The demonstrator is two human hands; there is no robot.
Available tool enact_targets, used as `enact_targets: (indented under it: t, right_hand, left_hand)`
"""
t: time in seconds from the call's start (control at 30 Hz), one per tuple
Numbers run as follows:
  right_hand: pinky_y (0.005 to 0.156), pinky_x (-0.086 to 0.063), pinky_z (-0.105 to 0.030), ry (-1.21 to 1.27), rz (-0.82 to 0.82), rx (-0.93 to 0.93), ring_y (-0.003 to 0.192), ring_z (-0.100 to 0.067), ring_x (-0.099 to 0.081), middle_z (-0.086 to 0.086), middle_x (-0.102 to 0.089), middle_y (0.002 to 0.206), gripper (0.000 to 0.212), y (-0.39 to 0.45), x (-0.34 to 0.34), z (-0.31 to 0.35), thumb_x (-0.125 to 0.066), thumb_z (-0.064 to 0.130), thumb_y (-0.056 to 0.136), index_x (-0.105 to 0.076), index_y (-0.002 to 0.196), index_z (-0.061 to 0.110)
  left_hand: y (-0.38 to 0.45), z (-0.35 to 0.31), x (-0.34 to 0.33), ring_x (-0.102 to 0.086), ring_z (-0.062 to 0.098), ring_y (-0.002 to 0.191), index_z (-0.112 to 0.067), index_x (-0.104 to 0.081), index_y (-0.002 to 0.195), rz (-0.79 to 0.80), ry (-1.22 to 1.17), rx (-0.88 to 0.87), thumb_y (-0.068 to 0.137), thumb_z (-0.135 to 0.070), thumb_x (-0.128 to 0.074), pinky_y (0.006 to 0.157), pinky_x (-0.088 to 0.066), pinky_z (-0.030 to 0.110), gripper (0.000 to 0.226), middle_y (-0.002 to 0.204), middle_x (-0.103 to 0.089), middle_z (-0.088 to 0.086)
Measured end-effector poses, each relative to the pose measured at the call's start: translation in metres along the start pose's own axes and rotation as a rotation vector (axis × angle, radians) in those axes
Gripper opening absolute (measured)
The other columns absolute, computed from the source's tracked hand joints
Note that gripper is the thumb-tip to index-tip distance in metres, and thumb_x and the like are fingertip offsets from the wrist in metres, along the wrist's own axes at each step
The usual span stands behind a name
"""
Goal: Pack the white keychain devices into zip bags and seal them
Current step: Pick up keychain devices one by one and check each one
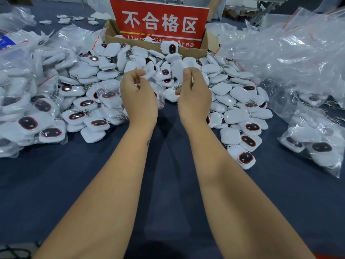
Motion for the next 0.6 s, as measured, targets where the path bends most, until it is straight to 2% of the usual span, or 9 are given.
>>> enact_targets:
  t: [0.1,0.17,0.3,0.37,0.47,0.53,0.6]
  right_hand:
    - [0.084,-0.054,-0.041,0.238,-0.018,-0.15,0.088,-0.022,-0.067,-0.001,-0.069,0.09,0.019,0.003,-0.001,-0.003,-0.046,0.034,0.102,-0.061,0.109,0.024]
    - [0.088,-0.054,-0.04,0.317,-0.034,-0.209,0.094,-0.021,-0.066,-0.001,-0.068,0.101,0.015,0.006,-0.001,-0.006,-0.05,0.027,0.099,-0.062,0.107,0.024]
    - [0.077,-0.046,-0.022,0.312,-0.029,-0.28,0.085,-0.005,-0.059,-0.003,-0.065,0.113,0.021,0.011,-0.001,-0.014,-0.06,0.017,0.091,-0.069,0.11,0.015]
    - [0.076,-0.044,-0.016,0.301,0.008,-0.292,0.09,-0.001,-0.056,0.0,-0.06,0.121,0.032,0.012,-0.003,-0.015,-0.069,0.017,0.086,-0.064,0.117,0.017]
    - [0.073,-0.045,-0.014,0.279,0.021,-0.295,0.096,-0.007,-0.055,0.002,-0.057,0.116,0.047,0.012,-0.004,-0.015,-0.078,0.015,0.079,-0.058,0.121,0.014]
    - [0.065,-0.043,-0.015,0.253,0.017,-0.273,0.089,-0.01,-0.058,0.001,-0.063,0.105,0.037,0.012,-0.003,-0.013,-0.079,0.013,0.077,-0.063,0.111,0.011]
    - [0.065,-0.047,-0.021,0.297,0.013,-0.256,0.079,-0.012,-0.06,0.002,-0.066,0.091,0.023,0.01,-0.003,-0.009,-0.077,0.01,0.077,-0.067,0.097,0.013]
  left_hand:
    - [-0.001,-0.002,-0.001,-0.056,0.021,0.089,-0.033,-0.054,0.098,0.016,-0.013,-0.025,0.088,-0.007,-0.042,0.089,-0.053,0.049,0.03,0.119,-0.058,0.012]
    - [-0.002,-0.003,-0.004,-0.058,0.026,0.093,-0.032,-0.054,0.102,0.044,-0.013,-0.024,0.086,-0.004,-0.042,0.091,-0.052,0.048,0.035,0.12,-0.056,0.014]
    - [0.001,-0.002,-0.004,-0.058,0.032,0.112,-0.031,-0.053,0.107,0.047,-0.04,0.013,0.085,0.002,-0.039,0.097,-0.051,0.045,0.043,0.123,-0.054,0.01]
    - [0.001,-0.001,-0.003,-0.058,0.032,0.114,-0.032,-0.053,0.107,0.04,-0.055,0.027,0.084,0.003,-0.039,0.097,-0.051,0.045,0.044,0.124,-0.054,0.009]
    - [0.001,0.0,-0.004,-0.059,0.032,0.114,-0.032,-0.055,0.107,0.051,-0.052,0.032,0.083,0.003,-0.04,0.096,-0.052,0.045,0.044,0.124,-0.055,0.009]
    - [0.001,0.001,-0.005,-0.062,0.029,0.106,-0.031,-0.057,0.107,0.071,-0.024,0.017,0.084,0.001,-0.041,0.093,-0.054,0.041,0.043,0.119,-0.057,0.006]
    - [0.002,0.002,-0.006,-0.061,0.017,0.085,-0.03,-0.061,0.104,0.096,-0.01,-0.003,0.086,0.0,-0.043,0.083,-0.054,0.034,0.039,0.106,-0.059,-0.002]
Point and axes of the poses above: each hand's wrist, its own y-axis towards the middle knuckle, its own x-axis out of the back of the hand, z = x × y, the point moved 4 cm from there along y, towards the middle knuckle
